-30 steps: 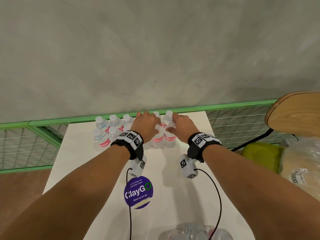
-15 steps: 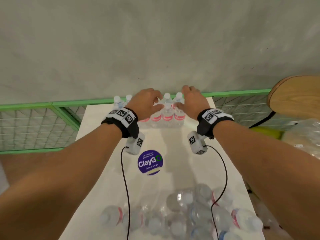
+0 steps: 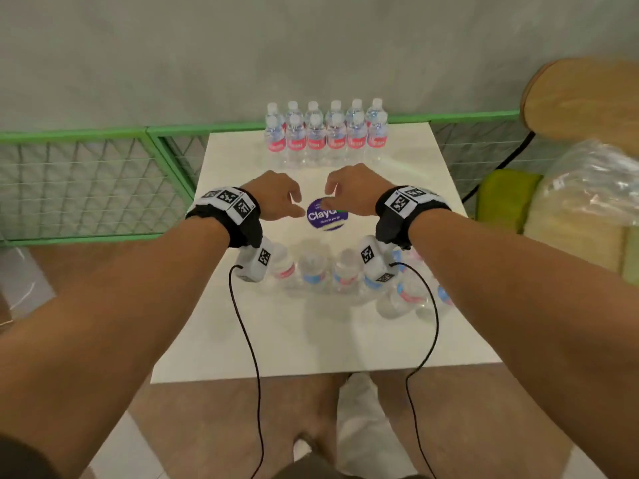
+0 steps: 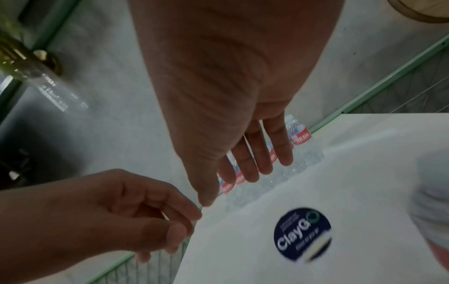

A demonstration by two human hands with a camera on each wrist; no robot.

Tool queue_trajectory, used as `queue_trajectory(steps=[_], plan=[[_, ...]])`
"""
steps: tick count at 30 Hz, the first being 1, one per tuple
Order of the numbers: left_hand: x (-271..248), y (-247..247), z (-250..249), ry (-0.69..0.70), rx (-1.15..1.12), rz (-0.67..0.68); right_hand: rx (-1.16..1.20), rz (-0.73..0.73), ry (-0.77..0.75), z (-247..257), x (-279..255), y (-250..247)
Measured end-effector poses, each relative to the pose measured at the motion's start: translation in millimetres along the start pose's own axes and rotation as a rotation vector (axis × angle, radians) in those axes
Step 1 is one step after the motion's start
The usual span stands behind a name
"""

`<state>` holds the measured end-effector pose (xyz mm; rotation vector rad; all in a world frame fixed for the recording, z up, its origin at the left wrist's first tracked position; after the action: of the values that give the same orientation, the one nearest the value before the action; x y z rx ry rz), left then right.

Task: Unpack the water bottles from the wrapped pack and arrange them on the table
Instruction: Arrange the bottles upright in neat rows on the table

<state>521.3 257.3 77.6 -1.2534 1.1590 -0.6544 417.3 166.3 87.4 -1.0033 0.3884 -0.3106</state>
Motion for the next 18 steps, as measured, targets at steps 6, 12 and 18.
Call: queue_trajectory(steps=[6, 12, 18], plan=[[-51, 59, 13, -0.072, -0.018, 0.013, -0.088, 0.172, -0.019, 32, -38, 80], [-72, 73, 14, -0.087, -0.074, -0.098, -0.175, 0.121, -0.056, 46, -51, 98], [-69, 77, 14, -0.101, -0.077, -0.157, -0.247, 0.080, -0.051, 45, -48, 105]])
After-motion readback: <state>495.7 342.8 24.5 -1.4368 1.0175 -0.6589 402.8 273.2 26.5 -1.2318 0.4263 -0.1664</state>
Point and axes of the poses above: each hand's wrist, its own x-axis towards the middle knuckle, its own y-axis out of the palm, z = x × y, the point moved 10 cm from there along x, towards the middle knuckle, and after that the axes turned 8 degrees about x, right-handed, at the moved point
